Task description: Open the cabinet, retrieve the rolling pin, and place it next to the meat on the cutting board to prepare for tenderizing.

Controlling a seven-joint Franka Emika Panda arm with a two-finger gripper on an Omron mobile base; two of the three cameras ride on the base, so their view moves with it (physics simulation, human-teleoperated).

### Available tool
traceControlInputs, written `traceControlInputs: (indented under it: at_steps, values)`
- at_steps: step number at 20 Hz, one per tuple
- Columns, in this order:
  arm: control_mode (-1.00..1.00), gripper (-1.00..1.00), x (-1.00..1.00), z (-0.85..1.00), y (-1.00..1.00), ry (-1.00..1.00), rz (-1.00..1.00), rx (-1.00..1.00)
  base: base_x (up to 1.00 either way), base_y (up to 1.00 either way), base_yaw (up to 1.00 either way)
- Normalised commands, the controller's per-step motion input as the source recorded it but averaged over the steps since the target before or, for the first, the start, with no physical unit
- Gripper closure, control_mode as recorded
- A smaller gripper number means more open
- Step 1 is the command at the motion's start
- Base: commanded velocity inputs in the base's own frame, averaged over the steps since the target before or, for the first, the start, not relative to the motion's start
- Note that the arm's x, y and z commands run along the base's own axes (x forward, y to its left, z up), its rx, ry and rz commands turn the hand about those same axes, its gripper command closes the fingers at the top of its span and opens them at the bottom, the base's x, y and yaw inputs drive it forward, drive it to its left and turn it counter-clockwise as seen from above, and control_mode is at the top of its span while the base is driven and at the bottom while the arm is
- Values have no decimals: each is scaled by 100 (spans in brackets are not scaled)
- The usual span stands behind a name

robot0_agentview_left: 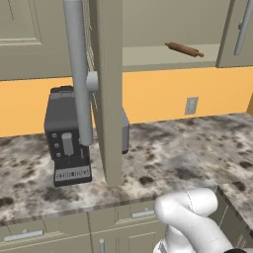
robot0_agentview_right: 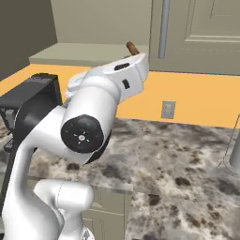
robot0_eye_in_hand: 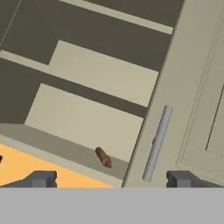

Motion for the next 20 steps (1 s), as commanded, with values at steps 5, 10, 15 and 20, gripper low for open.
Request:
traceControlInputs:
  at_steps: [5,10,15,20]
  values:
    - [-100,-100,81,0,-18,-3,0,8,0,0,0]
    - [-100,-100,53,0,-44,0,1,11,0,0,0]
    - [-100,-100,47,0,-52,0,5,11,0,0,0]
    - [-100,-100,63,0,-38,0,9,9,0,0,0]
